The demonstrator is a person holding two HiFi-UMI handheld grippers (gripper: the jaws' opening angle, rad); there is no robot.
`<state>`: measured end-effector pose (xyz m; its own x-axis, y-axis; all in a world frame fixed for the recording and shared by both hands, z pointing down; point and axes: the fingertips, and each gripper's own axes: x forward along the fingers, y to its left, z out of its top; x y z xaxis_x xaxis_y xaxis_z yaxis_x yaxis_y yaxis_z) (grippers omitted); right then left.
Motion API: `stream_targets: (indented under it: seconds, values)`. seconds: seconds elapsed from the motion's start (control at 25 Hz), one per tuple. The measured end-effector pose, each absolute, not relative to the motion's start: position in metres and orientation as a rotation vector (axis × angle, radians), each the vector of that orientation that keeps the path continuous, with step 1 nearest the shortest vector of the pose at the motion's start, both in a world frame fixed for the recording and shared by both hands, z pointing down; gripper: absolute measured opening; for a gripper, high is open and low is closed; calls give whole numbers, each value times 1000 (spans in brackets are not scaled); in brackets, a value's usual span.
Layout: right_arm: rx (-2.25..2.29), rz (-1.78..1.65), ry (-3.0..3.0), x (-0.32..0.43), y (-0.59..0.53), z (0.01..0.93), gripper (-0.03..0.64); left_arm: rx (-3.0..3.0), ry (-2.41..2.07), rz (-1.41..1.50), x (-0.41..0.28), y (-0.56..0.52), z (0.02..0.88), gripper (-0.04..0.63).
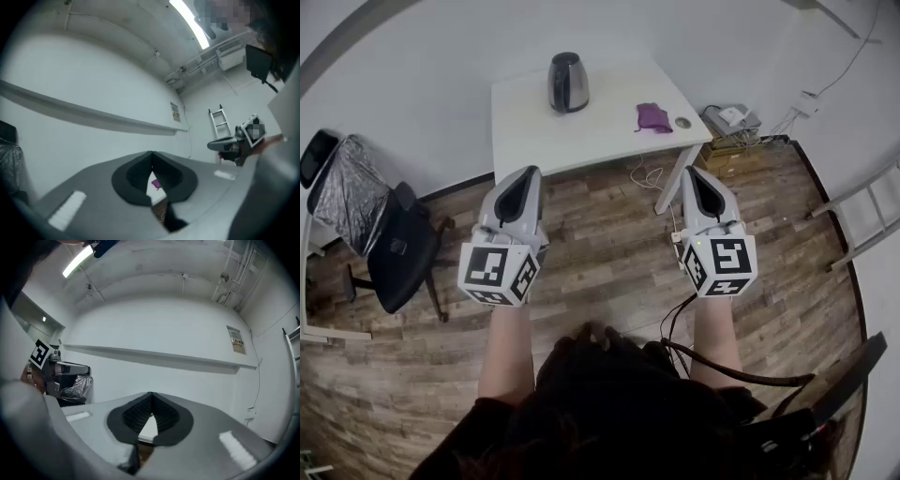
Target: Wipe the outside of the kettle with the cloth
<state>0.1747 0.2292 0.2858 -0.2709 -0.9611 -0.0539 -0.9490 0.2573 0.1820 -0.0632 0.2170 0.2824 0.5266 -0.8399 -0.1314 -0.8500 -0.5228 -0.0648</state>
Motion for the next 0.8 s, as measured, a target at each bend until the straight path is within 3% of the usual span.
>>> stream_targets:
  seconds: [0.8]
  values:
    - [1883, -126, -2493, 206, 236, 303, 0, -2745, 1497, 126, -49, 238, 321, 2]
